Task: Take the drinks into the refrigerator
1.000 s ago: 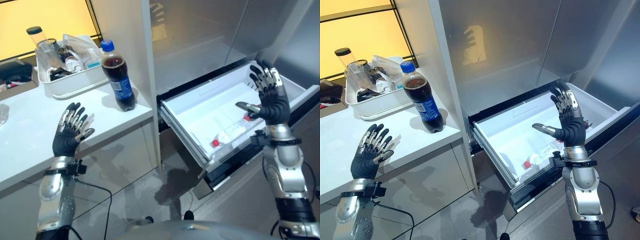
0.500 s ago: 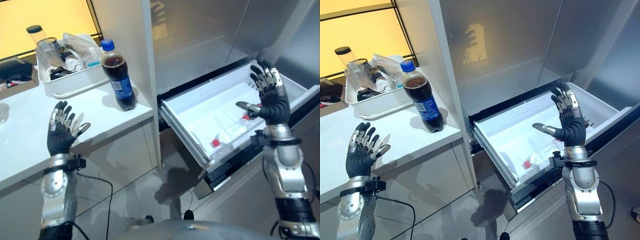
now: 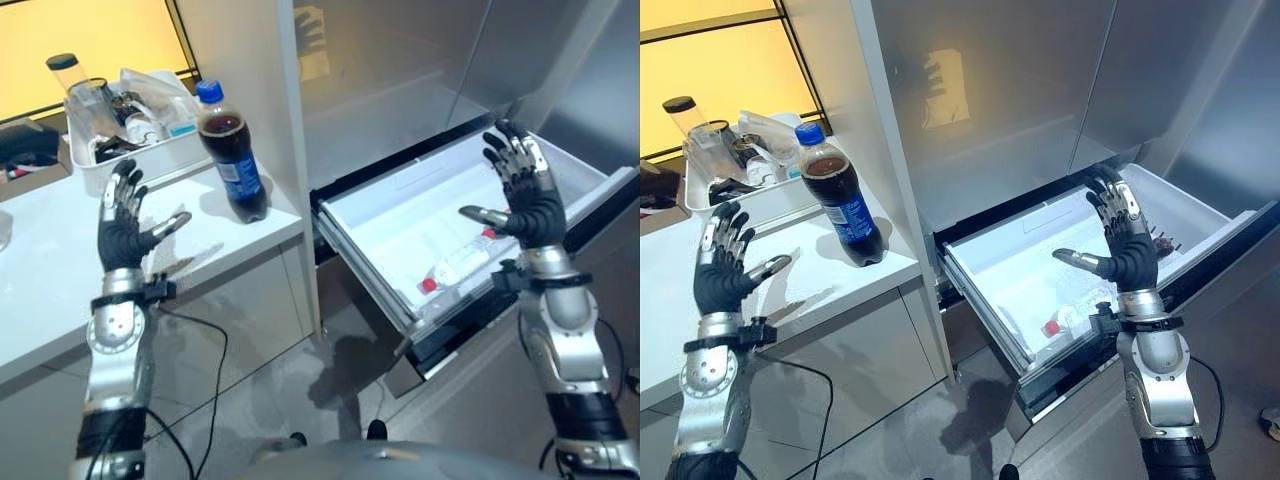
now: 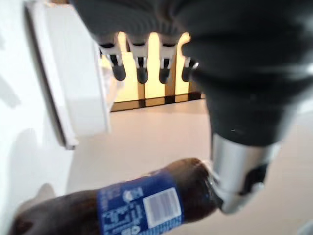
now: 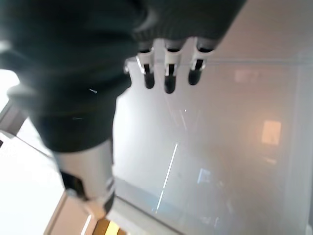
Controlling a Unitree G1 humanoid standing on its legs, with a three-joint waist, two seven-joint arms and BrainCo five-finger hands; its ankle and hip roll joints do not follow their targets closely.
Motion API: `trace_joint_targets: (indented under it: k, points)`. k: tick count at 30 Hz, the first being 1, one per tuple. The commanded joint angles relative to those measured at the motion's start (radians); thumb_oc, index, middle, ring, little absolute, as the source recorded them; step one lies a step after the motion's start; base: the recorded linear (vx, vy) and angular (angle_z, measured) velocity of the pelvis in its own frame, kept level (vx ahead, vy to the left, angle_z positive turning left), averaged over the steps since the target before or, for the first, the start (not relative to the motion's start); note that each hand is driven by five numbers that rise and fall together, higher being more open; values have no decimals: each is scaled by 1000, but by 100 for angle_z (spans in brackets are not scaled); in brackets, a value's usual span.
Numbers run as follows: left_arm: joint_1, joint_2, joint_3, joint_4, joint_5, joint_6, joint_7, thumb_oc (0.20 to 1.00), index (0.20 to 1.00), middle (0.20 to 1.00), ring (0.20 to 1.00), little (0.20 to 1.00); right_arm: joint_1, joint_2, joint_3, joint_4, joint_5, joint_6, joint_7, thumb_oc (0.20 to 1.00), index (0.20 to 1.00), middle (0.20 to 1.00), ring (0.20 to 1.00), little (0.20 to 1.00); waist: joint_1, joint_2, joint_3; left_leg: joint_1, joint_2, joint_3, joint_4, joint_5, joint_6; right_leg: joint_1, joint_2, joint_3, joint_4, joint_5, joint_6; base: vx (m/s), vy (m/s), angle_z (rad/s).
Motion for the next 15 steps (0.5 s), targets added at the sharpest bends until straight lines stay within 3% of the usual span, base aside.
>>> trace_joint_targets:
  k: [1, 15]
  points:
    - [-101, 88, -53, 53, 105, -30, 28, 1000, 1000, 1000, 1000, 1000, -80, -26, 14, -64, 62, -26, 24, 1000, 1000, 1000, 1000, 1000, -15, -36, -30, -4, -25, -15, 1, -50, 10, 13, -61, -7, 68, -11, 92, -32, -5, -3]
    - [-159, 37, -171, 178, 18, -1, -45, 1000, 1000, 1000, 1000, 1000, -91, -37, 25, -126, 114, -27, 58, 1000, 1000, 1000, 1000, 1000, -43, -37, -31, 15, -20, 5, 1, -65, 15, 0, -50, 10, 98, -30, 92, 18, 4, -1]
